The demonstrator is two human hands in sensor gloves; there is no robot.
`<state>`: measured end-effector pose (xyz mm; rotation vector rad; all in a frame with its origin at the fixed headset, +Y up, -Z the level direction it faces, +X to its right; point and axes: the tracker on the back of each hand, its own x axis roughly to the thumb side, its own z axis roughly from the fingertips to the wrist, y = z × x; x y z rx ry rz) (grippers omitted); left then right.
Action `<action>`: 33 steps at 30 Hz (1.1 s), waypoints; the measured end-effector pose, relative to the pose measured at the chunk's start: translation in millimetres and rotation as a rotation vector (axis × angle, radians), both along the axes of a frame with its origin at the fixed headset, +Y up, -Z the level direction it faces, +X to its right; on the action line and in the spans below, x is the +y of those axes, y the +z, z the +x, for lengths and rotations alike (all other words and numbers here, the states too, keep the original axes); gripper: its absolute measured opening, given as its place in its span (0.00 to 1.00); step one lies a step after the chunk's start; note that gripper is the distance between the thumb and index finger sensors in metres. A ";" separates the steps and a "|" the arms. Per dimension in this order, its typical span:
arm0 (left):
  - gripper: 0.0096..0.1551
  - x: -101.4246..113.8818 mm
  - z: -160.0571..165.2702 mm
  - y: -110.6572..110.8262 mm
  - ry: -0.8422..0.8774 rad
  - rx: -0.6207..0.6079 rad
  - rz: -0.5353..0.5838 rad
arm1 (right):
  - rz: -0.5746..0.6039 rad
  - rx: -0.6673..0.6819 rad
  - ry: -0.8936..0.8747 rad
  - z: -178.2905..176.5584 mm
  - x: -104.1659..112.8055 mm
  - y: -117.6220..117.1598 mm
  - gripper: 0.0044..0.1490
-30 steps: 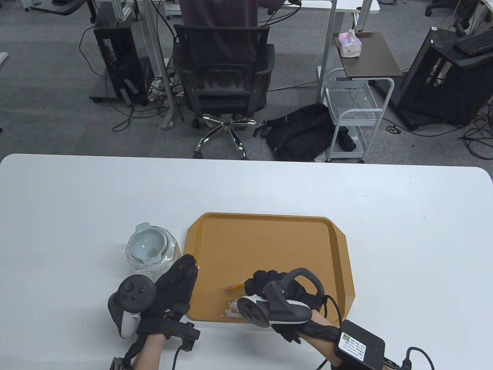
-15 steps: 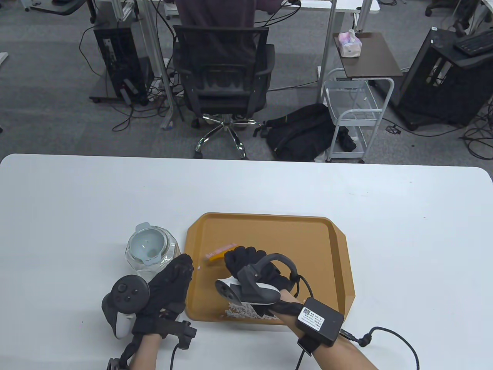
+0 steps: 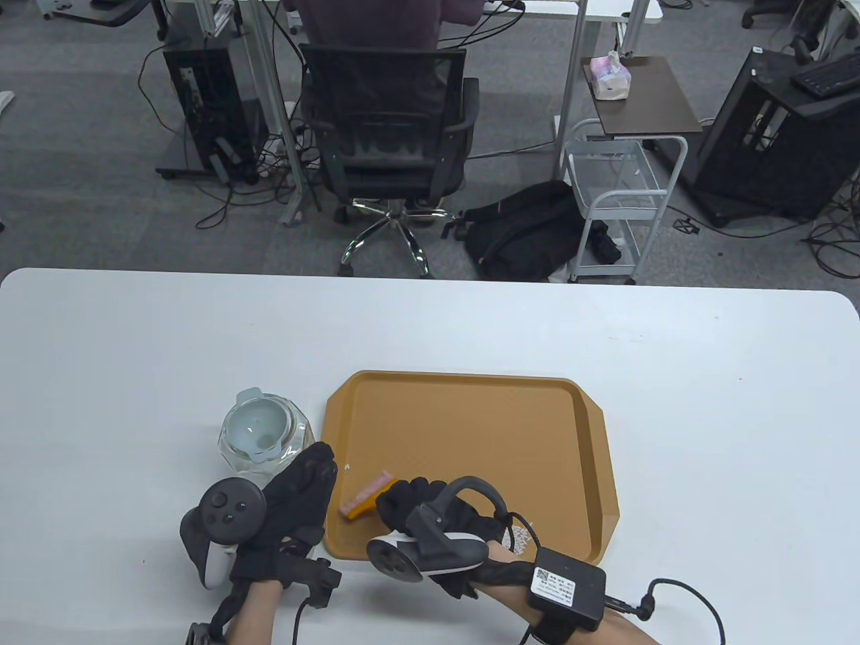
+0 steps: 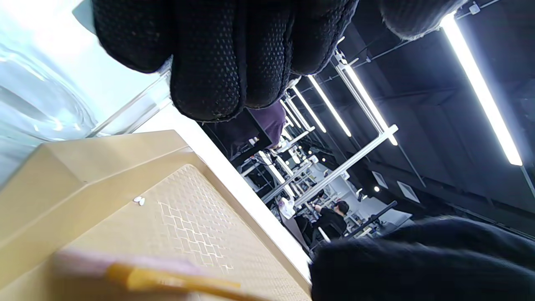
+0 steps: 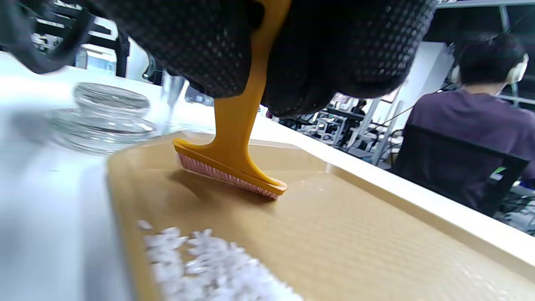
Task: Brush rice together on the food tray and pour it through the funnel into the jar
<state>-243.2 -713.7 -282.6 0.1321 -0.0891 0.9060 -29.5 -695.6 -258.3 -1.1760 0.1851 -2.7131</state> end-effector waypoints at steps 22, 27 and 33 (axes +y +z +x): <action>0.35 1.6 2.7 -0.3 -0.009 -0.025 0.038 | 0.184 -0.306 -0.048 18.2 -3.5 -62.2 0.31; 0.36 0.8 0.3 -2.2 -0.016 -0.029 0.026 | 0.256 -0.283 -0.042 -0.7 -9.4 -63.4 0.31; 0.36 0.6 -2.5 -3.4 -0.016 -0.024 0.018 | 0.199 -0.223 -0.021 -12.3 -13.7 -52.3 0.31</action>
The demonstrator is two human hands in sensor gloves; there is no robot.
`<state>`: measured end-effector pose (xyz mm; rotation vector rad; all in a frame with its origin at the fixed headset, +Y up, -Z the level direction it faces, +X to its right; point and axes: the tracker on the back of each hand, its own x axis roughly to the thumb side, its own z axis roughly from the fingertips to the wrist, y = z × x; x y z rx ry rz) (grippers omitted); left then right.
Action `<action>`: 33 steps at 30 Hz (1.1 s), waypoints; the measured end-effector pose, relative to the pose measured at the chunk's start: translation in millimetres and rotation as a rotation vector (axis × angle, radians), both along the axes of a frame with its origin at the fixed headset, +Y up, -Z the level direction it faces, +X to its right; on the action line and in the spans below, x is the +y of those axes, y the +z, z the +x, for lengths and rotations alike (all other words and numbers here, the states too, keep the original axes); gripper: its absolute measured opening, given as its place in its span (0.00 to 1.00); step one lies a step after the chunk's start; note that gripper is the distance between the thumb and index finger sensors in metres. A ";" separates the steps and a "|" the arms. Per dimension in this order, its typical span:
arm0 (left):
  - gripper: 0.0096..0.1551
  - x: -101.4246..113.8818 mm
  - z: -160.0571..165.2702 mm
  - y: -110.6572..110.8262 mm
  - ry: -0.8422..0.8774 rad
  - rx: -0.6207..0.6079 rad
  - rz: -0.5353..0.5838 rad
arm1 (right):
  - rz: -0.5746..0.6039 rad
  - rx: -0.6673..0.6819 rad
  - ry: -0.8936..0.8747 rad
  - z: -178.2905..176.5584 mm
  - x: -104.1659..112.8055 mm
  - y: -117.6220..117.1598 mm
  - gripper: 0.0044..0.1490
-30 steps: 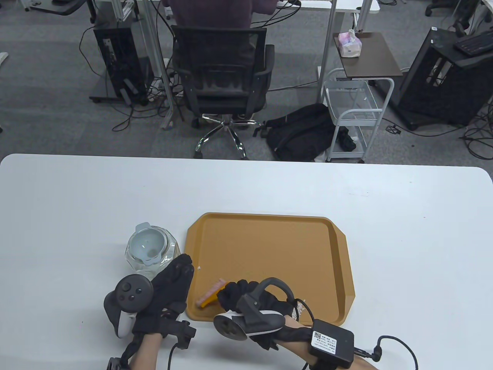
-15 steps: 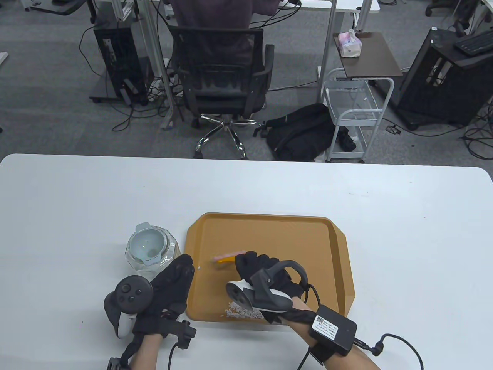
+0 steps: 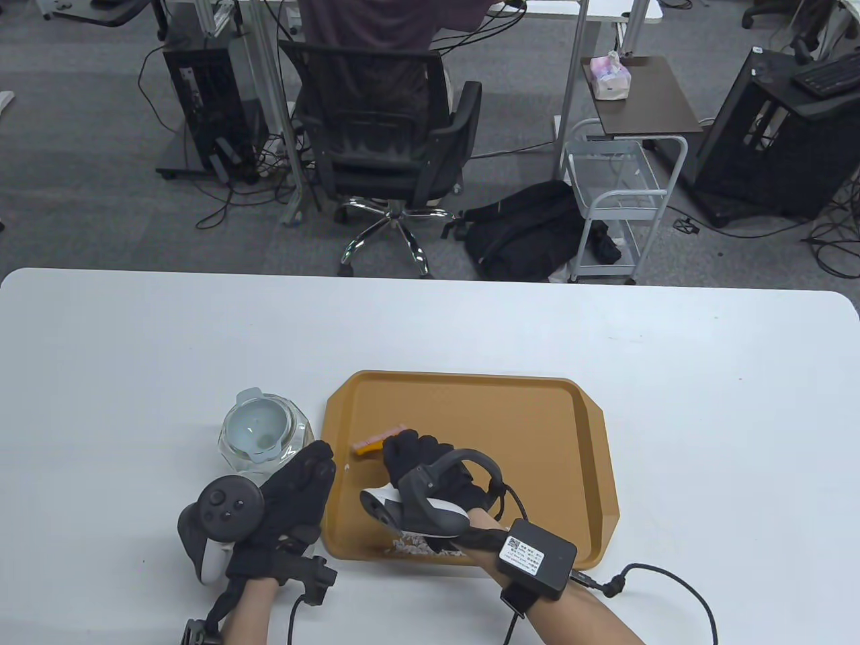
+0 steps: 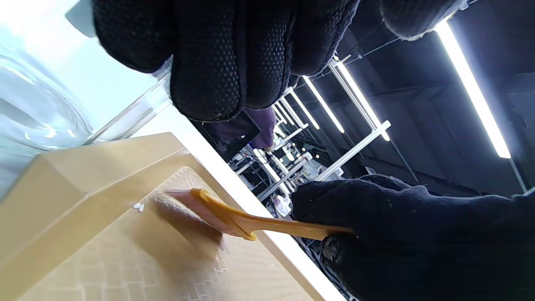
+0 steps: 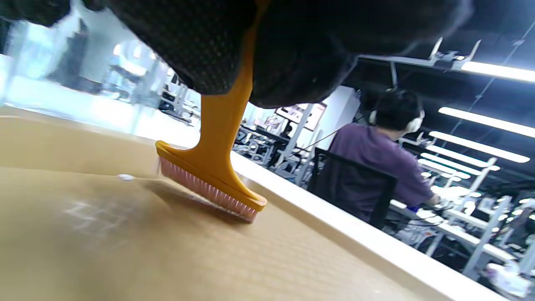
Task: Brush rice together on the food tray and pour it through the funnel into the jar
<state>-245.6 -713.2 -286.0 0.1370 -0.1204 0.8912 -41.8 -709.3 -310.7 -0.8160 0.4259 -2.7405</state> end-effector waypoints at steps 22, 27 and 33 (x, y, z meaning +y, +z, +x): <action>0.36 4.2 2.7 5.1 -0.014 -0.012 0.020 | -0.085 -0.046 -0.026 45.7 59.0 71.5 0.31; 0.36 4.4 2.4 4.9 -0.014 -0.013 0.016 | -0.040 -0.236 0.013 83.0 79.8 55.6 0.34; 0.36 4.9 3.0 5.4 -0.009 -0.019 0.021 | -0.023 -0.356 0.122 110.5 69.6 39.8 0.28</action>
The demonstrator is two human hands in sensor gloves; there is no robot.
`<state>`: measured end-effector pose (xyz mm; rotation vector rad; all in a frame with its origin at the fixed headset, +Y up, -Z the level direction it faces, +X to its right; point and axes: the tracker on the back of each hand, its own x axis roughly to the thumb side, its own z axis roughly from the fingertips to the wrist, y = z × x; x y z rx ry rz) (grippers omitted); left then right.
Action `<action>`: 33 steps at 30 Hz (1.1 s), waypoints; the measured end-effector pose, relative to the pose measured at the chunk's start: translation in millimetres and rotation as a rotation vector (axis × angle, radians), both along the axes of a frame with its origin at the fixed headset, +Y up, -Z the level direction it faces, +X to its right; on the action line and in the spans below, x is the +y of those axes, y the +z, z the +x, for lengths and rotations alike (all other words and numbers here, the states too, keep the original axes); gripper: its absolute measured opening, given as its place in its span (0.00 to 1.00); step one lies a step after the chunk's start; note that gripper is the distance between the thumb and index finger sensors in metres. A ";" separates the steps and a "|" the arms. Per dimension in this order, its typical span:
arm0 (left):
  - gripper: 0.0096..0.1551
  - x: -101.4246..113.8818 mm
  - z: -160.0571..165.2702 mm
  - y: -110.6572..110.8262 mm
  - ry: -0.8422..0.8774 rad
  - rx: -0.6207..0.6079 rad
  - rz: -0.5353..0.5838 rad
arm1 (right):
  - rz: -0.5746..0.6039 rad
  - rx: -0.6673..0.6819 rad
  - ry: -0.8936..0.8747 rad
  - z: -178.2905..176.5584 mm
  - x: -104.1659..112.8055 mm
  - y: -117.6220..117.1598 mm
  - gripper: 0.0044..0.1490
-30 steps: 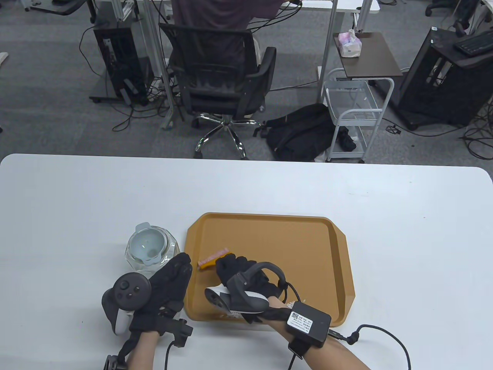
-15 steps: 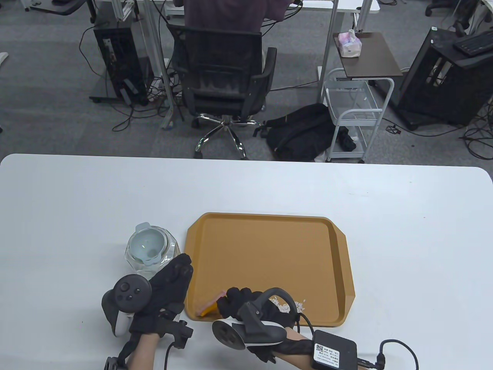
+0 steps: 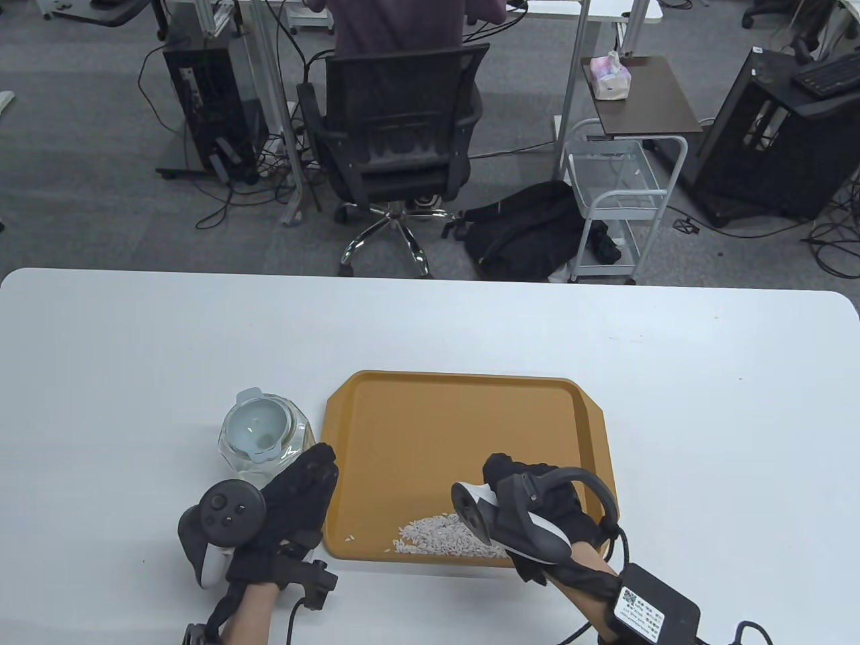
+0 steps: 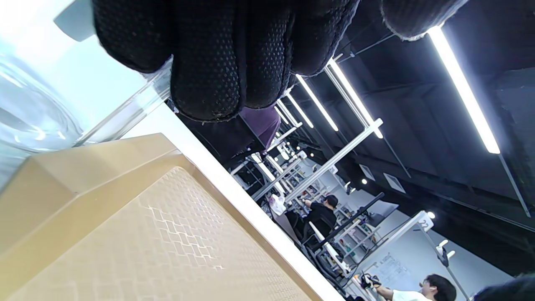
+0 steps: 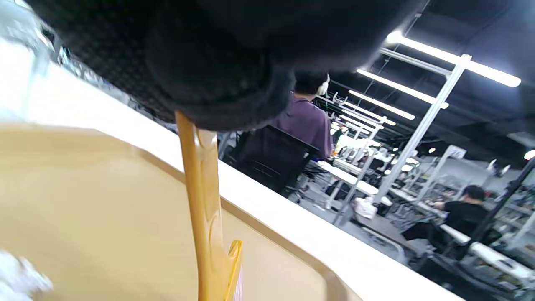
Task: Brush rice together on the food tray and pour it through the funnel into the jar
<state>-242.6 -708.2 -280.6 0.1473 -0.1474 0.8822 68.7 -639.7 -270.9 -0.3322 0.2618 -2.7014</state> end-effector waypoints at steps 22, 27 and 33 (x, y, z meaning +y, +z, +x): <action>0.36 2.8 -0.8 2.4 0.000 0.006 0.018 | -0.072 0.198 -0.309 -90.7 -15.1 -8.6 0.27; 0.36 3.5 -2.2 2.4 0.007 0.009 0.017 | -0.077 0.259 -0.394 -118.6 -13.2 -10.6 0.27; 0.36 4.5 -4.3 2.4 0.012 0.014 0.017 | -0.053 0.271 -0.506 -114.2 -3.6 -9.6 0.27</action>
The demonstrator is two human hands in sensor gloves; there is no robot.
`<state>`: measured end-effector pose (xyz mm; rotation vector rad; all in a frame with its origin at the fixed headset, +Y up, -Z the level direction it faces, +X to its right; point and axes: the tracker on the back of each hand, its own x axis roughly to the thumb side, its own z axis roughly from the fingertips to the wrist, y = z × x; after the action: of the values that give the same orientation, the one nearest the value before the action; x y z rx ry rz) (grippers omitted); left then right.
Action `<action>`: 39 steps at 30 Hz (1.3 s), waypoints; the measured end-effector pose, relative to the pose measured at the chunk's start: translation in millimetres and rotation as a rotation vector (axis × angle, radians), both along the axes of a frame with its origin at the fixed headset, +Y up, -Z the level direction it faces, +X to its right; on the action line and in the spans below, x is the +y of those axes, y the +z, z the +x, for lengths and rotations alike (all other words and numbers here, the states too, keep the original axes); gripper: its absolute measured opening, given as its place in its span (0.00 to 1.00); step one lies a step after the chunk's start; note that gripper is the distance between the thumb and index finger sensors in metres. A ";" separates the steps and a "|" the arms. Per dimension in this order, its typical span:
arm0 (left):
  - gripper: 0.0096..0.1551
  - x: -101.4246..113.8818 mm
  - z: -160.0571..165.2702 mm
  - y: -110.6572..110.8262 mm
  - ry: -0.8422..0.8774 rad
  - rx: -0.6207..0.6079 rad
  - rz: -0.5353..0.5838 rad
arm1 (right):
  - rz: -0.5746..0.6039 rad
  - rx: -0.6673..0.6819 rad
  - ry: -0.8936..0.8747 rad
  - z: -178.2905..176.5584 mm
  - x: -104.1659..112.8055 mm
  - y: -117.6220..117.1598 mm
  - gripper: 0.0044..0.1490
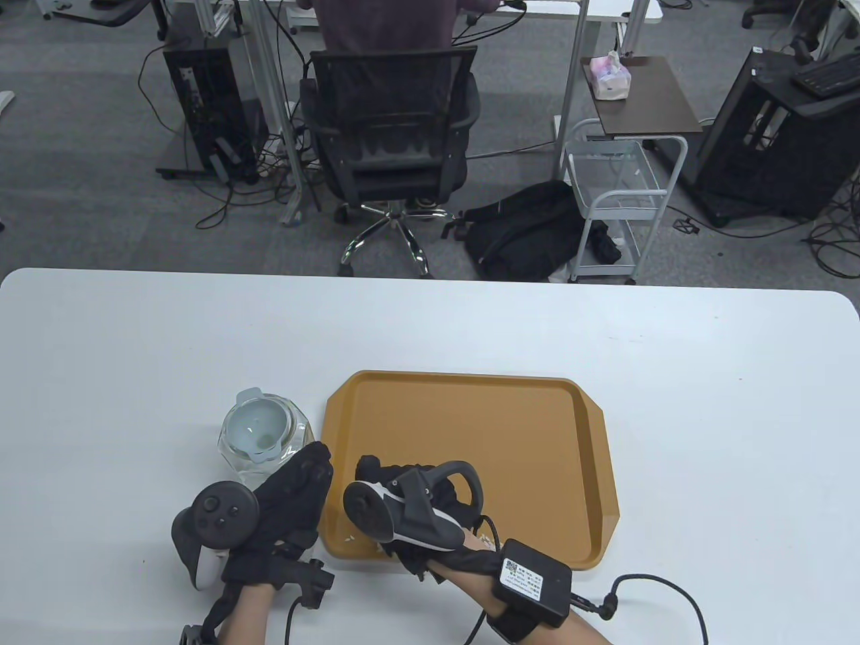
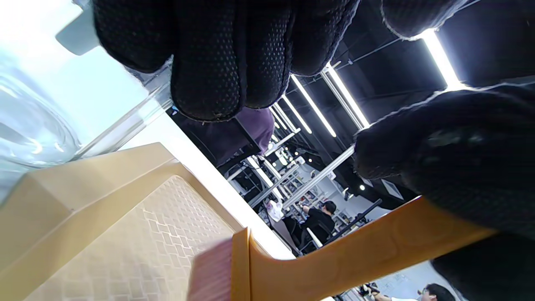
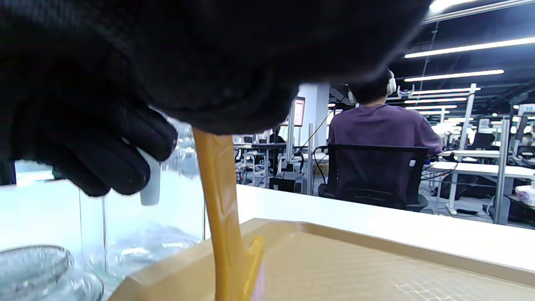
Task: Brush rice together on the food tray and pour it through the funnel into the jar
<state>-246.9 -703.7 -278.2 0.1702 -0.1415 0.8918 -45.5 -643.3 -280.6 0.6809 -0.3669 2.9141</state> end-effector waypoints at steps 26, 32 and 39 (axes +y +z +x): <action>0.36 -1.7 1.6 0.2 -0.009 -0.012 -0.004 | 0.174 -0.155 0.441 46.6 -30.1 37.3 0.24; 0.36 -1.5 1.8 0.0 -0.007 -0.014 -0.007 | 0.145 -0.119 0.321 23.1 -22.6 25.6 0.25; 0.36 -1.5 1.2 -0.1 -0.009 -0.009 -0.009 | 0.134 -0.083 0.192 -7.3 -18.0 5.5 0.26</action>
<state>-245.7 -705.2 -278.3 0.1570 -0.1461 0.8847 -52.8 -661.2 -275.0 0.6470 -0.5382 3.1295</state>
